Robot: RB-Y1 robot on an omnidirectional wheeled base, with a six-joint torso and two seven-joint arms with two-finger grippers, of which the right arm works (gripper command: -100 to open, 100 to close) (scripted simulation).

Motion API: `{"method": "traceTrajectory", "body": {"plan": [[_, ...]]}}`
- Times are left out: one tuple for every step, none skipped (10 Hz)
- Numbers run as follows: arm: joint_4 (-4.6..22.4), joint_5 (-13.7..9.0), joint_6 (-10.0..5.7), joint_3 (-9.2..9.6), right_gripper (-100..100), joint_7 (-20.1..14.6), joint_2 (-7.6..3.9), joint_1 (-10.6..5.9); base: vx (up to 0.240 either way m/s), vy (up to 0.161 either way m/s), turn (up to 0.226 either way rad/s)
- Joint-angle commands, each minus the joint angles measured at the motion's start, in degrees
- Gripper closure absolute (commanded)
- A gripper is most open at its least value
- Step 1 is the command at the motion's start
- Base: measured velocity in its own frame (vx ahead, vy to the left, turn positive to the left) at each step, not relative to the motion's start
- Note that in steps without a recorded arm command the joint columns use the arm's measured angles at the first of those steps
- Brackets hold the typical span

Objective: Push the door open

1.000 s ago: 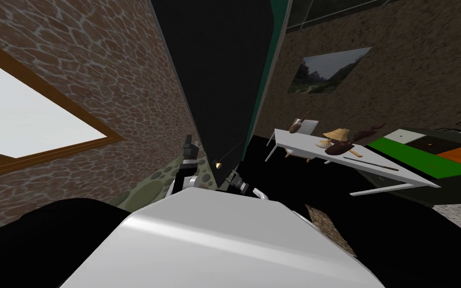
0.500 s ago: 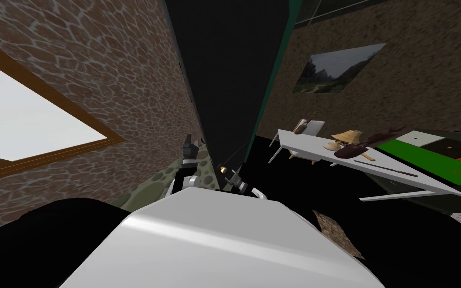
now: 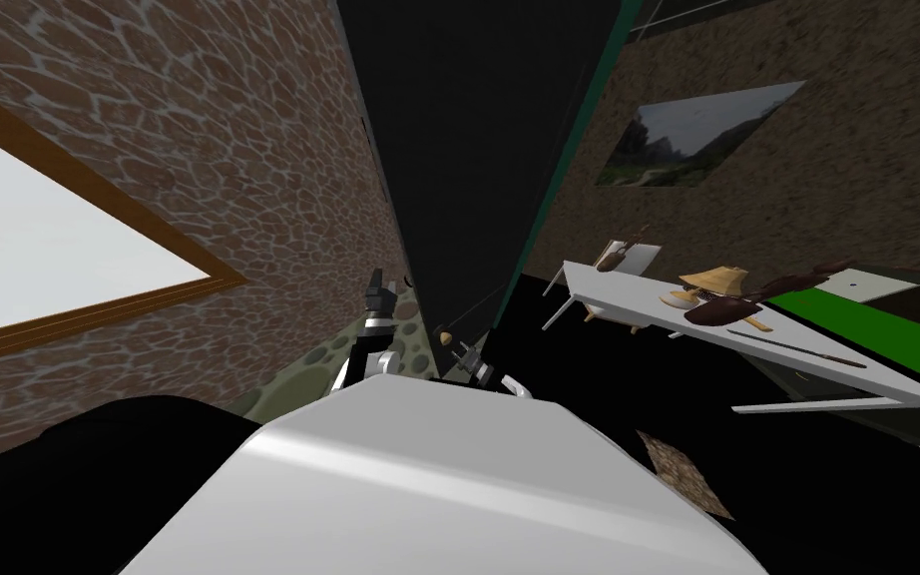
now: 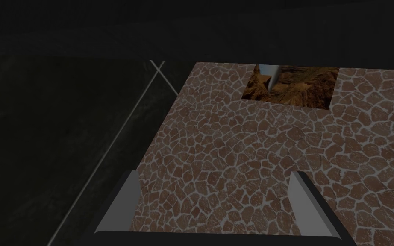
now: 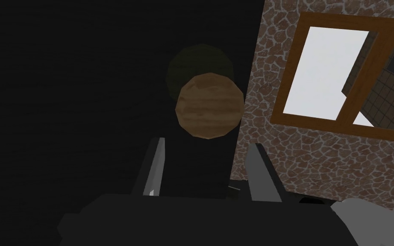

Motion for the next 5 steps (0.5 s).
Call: {"method": "traceTrajectory", "body": {"plan": [[0.0, 0.0, -0.01, 0.00, 100, 0.0, -0.04, 0.02, -0.022, -0.038, 0.006], [0.0, 0.0, -0.01, 0.00, 100, 0.0, -0.04, 0.02, -0.019, -0.034, 0.001], [0.0, 0.0, -0.01, 0.00, 100, 0.0, -0.04, 0.02, -0.013, -0.021, -0.001], [0.0, 0.0, -0.01, 0.00, 100, 0.0, -0.04, 0.02, -0.006, -0.008, 0.000], [0.0, 0.0, -0.01, 0.00, 100, 0.0, -0.04, 0.02, 0.000, 0.000, 0.000]]}}
